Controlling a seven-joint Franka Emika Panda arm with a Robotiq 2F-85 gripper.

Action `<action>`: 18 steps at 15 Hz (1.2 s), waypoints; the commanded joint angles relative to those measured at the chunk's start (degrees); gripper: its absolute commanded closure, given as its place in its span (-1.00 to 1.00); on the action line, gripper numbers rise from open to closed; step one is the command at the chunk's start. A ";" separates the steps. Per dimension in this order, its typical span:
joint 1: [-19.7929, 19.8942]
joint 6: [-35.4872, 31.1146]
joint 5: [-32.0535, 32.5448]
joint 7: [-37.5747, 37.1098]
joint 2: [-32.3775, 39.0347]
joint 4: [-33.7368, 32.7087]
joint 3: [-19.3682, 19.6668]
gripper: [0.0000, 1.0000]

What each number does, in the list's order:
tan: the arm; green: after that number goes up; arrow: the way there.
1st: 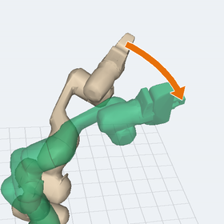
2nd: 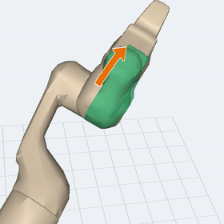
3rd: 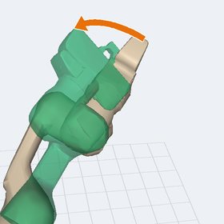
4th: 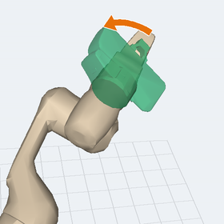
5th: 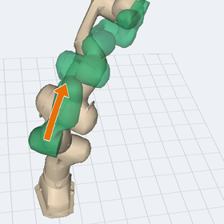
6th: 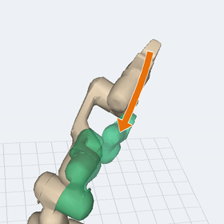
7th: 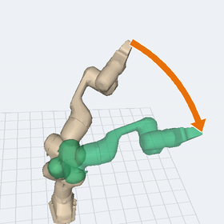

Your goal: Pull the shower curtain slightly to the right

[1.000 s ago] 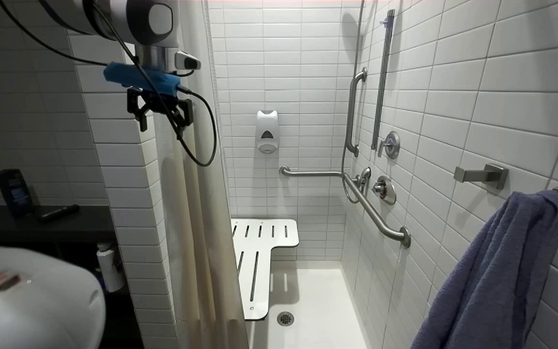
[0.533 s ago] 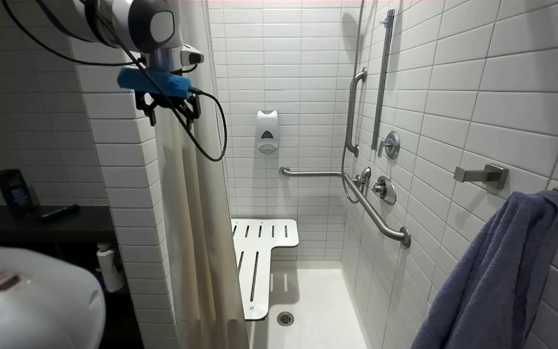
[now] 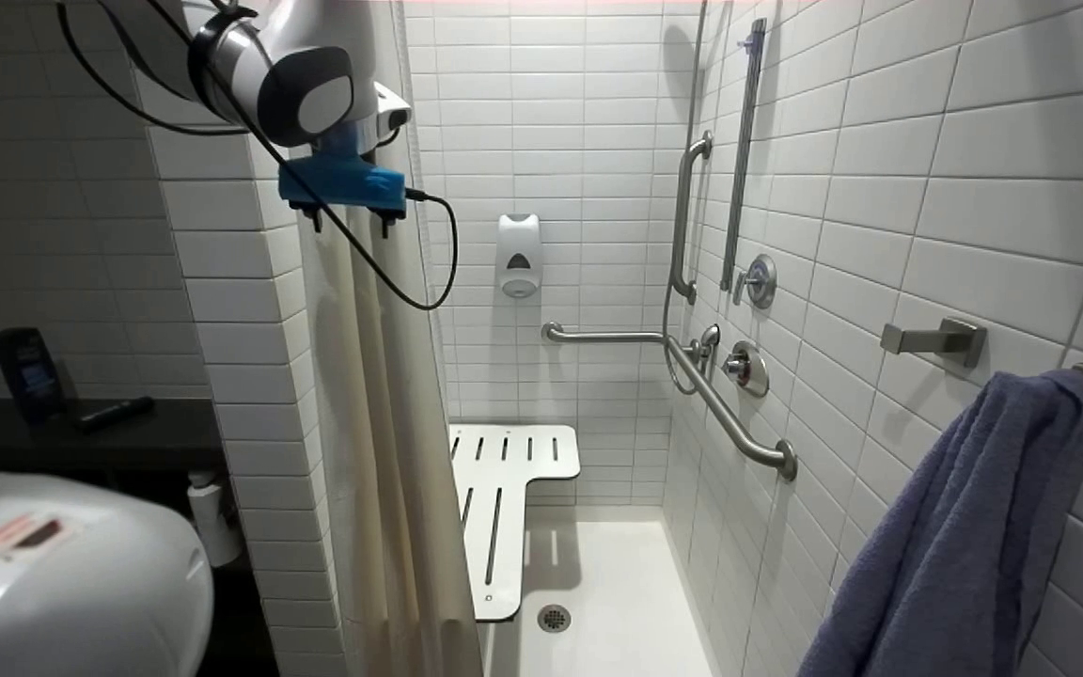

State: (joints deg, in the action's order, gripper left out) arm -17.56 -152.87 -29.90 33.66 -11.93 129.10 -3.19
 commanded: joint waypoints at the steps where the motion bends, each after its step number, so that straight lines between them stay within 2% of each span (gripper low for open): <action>1: -3.48 -3.64 -9.31 12.61 1.94 -1.39 2.16 -1.00; 5: -4.71 -4.03 -17.29 22.57 2.48 -1.90 3.04 -1.00; 12: -4.70 -4.00 -25.44 32.54 2.72 -2.45 3.21 -1.00; 18: -4.86 -3.52 -34.52 46.44 3.64 -4.32 3.32 -1.00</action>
State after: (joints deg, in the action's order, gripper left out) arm -21.45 -156.20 -60.34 74.14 -9.82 126.99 -0.65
